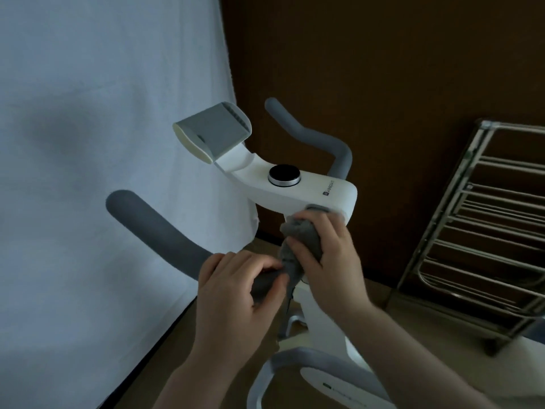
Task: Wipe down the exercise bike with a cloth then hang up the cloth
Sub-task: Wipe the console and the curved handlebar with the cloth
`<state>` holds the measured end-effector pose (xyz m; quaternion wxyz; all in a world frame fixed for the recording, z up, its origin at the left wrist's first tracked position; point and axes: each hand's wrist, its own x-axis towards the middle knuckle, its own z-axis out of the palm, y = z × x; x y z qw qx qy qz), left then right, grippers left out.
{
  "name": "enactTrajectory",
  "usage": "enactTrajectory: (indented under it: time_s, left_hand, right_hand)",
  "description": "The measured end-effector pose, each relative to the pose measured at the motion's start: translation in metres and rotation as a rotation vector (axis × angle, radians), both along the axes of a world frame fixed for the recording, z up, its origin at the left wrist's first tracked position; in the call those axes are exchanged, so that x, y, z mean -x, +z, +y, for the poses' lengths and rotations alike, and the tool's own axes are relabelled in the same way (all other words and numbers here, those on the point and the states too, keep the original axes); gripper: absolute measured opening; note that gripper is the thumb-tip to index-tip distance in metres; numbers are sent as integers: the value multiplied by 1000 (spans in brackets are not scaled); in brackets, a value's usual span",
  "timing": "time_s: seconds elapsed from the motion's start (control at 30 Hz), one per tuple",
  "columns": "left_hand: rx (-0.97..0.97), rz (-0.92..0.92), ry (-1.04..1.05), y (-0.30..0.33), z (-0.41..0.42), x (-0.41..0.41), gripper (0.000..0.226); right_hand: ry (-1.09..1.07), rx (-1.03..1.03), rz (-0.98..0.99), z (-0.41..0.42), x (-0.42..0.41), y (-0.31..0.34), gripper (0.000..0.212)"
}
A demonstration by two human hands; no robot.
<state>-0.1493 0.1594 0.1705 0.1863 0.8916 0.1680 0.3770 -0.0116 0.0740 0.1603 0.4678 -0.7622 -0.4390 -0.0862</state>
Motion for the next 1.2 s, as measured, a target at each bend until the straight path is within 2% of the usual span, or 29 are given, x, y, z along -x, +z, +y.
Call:
enactTrajectory:
  time_s: [0.07, 0.17, 0.3, 0.43, 0.53, 0.67, 0.8, 0.93, 1.07, 1.2]
  left_hand:
    - [-10, -8, -29, -2, 2, 1, 17]
    - [-30, -14, -66, -5, 7, 2, 21]
    - [-20, -10, -62, -7, 7, 2, 24]
    - [-4, -12, -79, -5, 7, 3, 25]
    - [-12, -2, -97, -6, 10, 4, 26]
    - [3, 6, -96, -6, 9, 5, 27]
    - [-2, -1, -83, -5, 8, 3, 24]
    - [9, 10, -50, -2, 6, 0, 18]
    - [-5, 71, -90, 4, 11, -2, 16]
    - [-106, 119, -193, 13, 24, -7, 24]
  right_hand:
    - [-12, -1, -40, -2, 14, -5, 36]
    - [-42, 81, -138, -4, -6, 5, 35]
    - [-190, -25, 19, 4, -14, 13, 28]
    - [-152, -59, -72, -2, 20, 2, 40]
    - [-229, -34, -55, 3, -3, 9, 34]
    - [-239, -185, 119, 11, 10, -3, 32]
    - [-136, -321, 228, 5, 35, -14, 31]
    - [-187, -518, 534, 16, 27, -1, 31]
    - [-227, -753, 693, 12, 77, -13, 30]
    - [-342, -753, 749, 20, 45, -4, 28]
